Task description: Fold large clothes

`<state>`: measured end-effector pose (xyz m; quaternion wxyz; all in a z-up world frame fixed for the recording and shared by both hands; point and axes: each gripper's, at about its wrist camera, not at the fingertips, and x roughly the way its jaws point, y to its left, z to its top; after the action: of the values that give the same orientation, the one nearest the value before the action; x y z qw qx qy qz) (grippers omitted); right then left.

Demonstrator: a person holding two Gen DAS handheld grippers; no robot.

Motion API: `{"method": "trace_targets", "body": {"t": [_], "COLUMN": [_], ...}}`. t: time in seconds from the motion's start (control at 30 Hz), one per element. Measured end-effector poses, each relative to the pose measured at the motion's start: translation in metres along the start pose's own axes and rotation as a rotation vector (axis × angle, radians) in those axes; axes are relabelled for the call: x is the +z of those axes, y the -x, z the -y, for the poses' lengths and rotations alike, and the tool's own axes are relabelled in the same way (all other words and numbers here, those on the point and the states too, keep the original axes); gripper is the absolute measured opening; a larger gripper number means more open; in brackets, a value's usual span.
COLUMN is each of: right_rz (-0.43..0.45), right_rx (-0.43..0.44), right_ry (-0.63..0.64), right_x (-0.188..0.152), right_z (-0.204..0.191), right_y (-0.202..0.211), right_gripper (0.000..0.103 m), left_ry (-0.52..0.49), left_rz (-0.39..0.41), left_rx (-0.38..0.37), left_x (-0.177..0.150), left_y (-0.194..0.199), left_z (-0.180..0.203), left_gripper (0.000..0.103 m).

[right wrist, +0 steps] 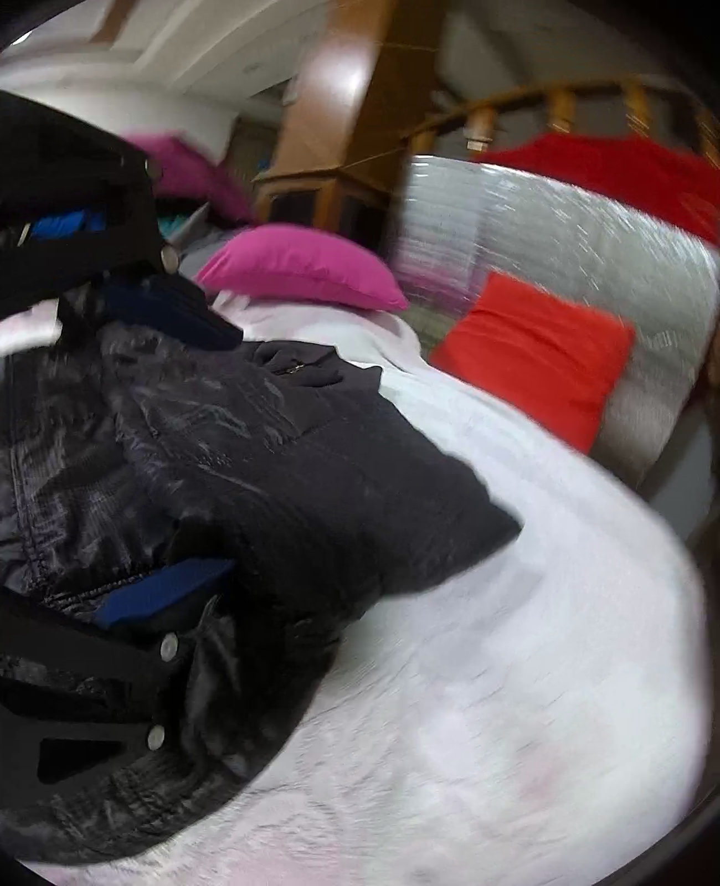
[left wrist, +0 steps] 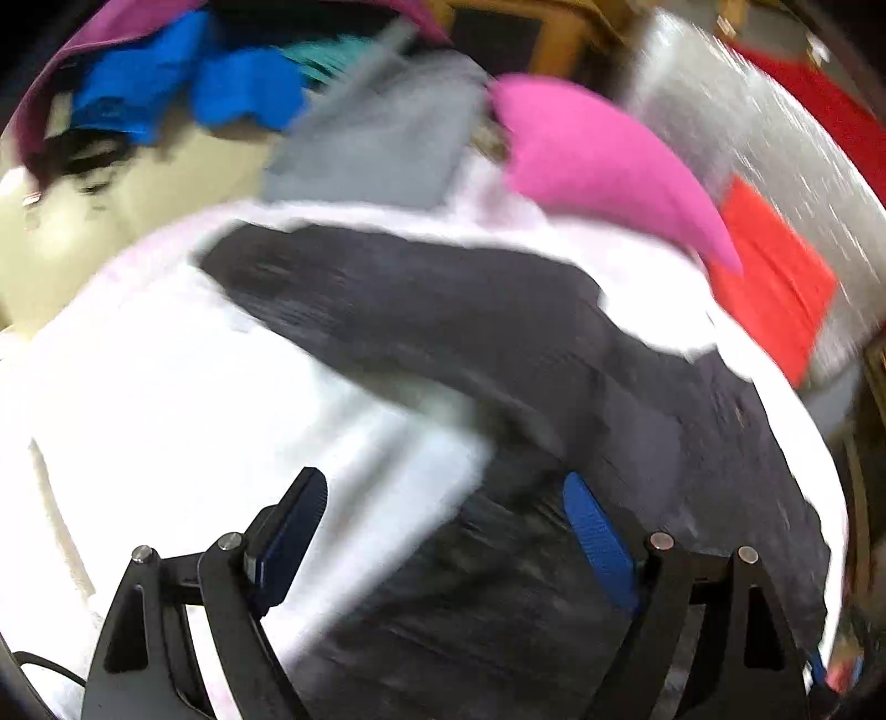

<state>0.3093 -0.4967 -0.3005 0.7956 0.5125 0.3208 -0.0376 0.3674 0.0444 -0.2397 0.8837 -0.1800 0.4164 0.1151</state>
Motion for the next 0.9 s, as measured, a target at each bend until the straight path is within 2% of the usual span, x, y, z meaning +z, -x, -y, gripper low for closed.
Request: {"method": "trace_targets", "body": {"t": [0.07,0.13,0.17,0.23,0.37,0.47,0.67,0.8,0.83,0.87,0.9], "right_rz": [0.023,0.021,0.016,0.007,-0.047,-0.061,-0.068,-0.108,-0.113,-0.115,-0.112], "right_rx": [-0.044,-0.059,-0.064,-0.096,-0.168,-0.167,-0.173,-0.159,-0.154,-0.152,-0.153], "right_ry": [0.079,0.12,0.13,0.136,0.094,0.085,0.218,0.268,0.269,0.267,0.267], "right_x": [-0.006,-0.008,-0.009,-0.01,-0.01,-0.01,-0.02,-0.032,-0.034,-0.035,-0.036], "right_z": [-0.013,-0.02,-0.021,-0.02,-0.009,-0.005,-0.025,-0.034,-0.035,-0.035,-0.035], "right_y": [-0.001,-0.007,-0.01,-0.017,-0.03,-0.03,-0.021,-0.021,-0.021,-0.021,-0.021], "right_gripper": [0.067,0.062,0.057,0.057,0.057,0.056,0.057,0.057,0.057,0.057,0.057], "left_ry": [0.057,0.105,0.123,0.152,0.297,0.411,0.541,0.581,0.585,0.589,0.591], "left_rz": [0.04,0.062,0.067,0.042,-0.07,-0.101,-0.188,-0.183,-0.181,-0.182,-0.187], "left_rx": [0.035,0.03,0.041,0.052,-0.04,-0.117,-0.34,-0.411,-0.429,-0.444,-0.453], "left_x": [0.007,0.015,0.019,0.022,0.028,0.03,0.037,0.041,0.043,0.044,0.048], "left_y": [0.001,-0.001,-0.005,-0.015,-0.043,-0.057,-0.092,-0.104,-0.107,-0.11,-0.114], "left_z": [-0.019,-0.036,-0.044,-0.054,-0.085,-0.11,-0.126,-0.12,-0.118,-0.116,-0.114], "left_gripper": [0.087,0.087,0.087,0.087,0.087,0.087,0.086,0.084,0.077,0.064,0.058]}}
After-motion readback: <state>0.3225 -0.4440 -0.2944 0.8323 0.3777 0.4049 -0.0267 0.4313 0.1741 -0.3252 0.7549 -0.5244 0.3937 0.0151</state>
